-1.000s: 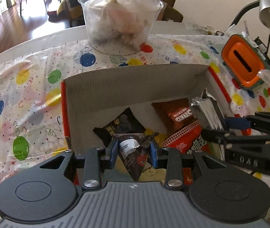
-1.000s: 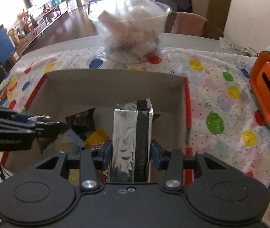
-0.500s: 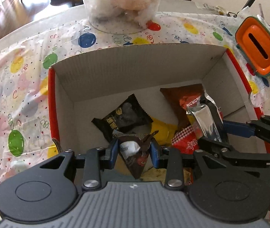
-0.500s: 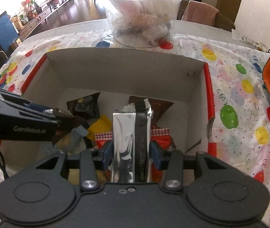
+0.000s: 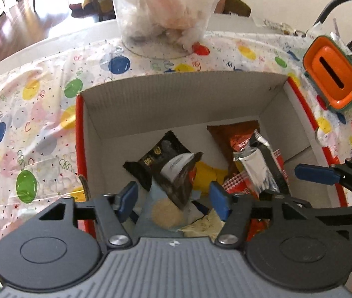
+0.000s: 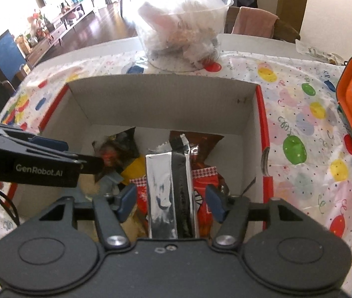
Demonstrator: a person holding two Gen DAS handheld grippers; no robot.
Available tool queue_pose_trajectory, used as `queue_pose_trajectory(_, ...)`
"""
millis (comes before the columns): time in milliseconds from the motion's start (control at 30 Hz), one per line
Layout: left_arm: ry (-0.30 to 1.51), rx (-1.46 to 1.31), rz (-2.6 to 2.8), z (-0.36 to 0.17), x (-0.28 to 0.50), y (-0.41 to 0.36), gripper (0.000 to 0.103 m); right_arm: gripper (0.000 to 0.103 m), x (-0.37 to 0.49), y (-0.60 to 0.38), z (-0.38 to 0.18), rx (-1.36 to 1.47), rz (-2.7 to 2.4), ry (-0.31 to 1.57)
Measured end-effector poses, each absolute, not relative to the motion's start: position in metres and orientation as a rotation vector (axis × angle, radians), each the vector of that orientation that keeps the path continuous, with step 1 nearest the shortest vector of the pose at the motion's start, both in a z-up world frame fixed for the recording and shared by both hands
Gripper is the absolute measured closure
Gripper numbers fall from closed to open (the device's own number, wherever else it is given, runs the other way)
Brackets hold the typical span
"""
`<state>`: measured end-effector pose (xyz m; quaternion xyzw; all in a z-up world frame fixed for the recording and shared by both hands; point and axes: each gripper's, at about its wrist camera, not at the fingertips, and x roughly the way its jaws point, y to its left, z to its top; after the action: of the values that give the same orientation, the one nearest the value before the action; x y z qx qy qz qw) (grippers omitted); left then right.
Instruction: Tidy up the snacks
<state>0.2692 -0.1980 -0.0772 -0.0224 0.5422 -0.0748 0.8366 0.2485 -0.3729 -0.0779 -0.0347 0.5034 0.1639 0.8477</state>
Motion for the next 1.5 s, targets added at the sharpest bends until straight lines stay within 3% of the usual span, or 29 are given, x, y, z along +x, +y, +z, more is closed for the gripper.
queue_pose_trajectory(533,0.964,-0.03,-0.14,-0.032,0.217,-0.186,0.03,0.004,0.21,-0.38,-0.032,-0.035,0.408,0.908)
queue_pose_trajectory(1267,0.795,-0.049,-0.138,0.007,0.141,-0.172,0.016,0.0,0.151,-0.399,0.001,0.08,0.352,0.745)
queue_pose_trajectory(1367,0.778,-0.039,-0.125,0.008,0.132,-0.172,0.005,0.0,0.144,-0.399,0.003,0.076,0.349,0.721)
queue_pose_trajectory(1500,0.737,-0.023,-0.112,0.011,0.119,-0.173,0.003,0.0,0.137,-0.399,0.006,0.086,0.355,0.686)
